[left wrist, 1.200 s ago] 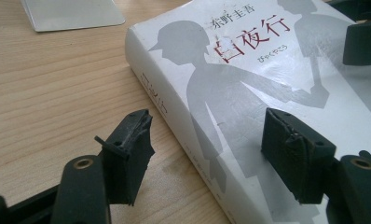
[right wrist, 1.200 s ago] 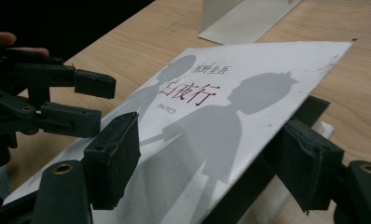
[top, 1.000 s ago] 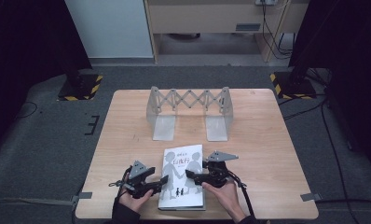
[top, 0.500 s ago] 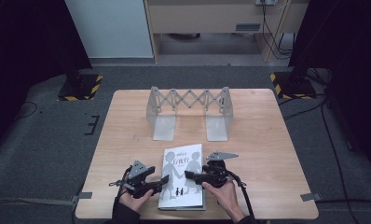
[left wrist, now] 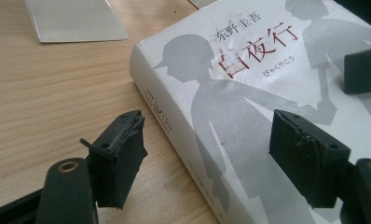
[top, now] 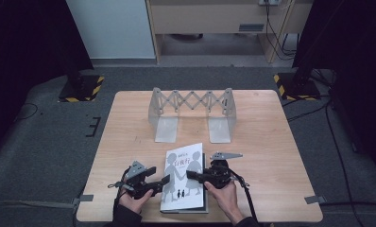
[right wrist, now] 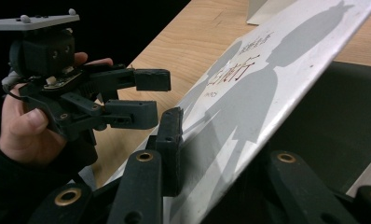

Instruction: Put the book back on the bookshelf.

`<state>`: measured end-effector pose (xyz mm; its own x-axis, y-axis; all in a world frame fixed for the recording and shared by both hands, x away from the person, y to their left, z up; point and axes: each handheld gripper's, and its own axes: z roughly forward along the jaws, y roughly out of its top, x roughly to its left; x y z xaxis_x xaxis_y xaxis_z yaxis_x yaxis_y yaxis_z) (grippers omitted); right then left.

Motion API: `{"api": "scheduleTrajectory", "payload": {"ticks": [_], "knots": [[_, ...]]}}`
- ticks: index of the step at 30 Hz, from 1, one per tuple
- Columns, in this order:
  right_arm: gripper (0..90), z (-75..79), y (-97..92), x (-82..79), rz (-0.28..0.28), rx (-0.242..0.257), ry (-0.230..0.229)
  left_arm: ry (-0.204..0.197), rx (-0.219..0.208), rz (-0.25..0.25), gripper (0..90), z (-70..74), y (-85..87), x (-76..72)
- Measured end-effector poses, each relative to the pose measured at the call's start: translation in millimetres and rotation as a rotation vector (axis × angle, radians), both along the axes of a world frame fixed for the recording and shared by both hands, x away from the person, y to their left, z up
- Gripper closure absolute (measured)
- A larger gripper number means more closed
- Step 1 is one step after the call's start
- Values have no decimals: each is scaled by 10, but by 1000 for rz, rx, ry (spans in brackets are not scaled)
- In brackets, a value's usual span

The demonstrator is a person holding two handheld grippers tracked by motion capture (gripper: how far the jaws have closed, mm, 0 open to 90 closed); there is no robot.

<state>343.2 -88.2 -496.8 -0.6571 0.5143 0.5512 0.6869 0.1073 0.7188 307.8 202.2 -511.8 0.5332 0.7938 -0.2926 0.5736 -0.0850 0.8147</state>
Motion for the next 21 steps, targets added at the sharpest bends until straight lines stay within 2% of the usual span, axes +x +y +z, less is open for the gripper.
{"api": "scheduleTrajectory", "payload": {"ticks": [4, 7, 10, 15, 17, 18, 19, 20, 21], "knots": [[701, -8, -8, -9, -8, 18, 4, 2, -26, 2, 239, -1, 12, 30], [712, -13, -14, -22, -17, 34, -2, 23, -70, -5, 233, -18, 7, 73], [733, -17, -33, -27, -15, 57, -5, 30, -87, -18, 214, -27, 3, 103], [757, -12, -51, -23, 3, 102, -3, 27, -81, -52, 184, -38, -18, 115], [760, 10, -44, -38, 11, 101, -18, 28, -102, -58, 155, -45, -24, 121], [765, 31, -49, -47, 19, 108, -34, 30, -134, -67, 138, -47, -19, 127], [768, 41, -56, -53, 21, 117, -39, 30, -134, -67, 119, -47, -19, 127], [772, 52, -64, -57, 24, 124, -45, 29, -160, -80, 100, -53, -19, 132], [772, 52, -64, -57, 24, 124, -45, 29, -160, -80, 84, -53, -19, 132]]}}
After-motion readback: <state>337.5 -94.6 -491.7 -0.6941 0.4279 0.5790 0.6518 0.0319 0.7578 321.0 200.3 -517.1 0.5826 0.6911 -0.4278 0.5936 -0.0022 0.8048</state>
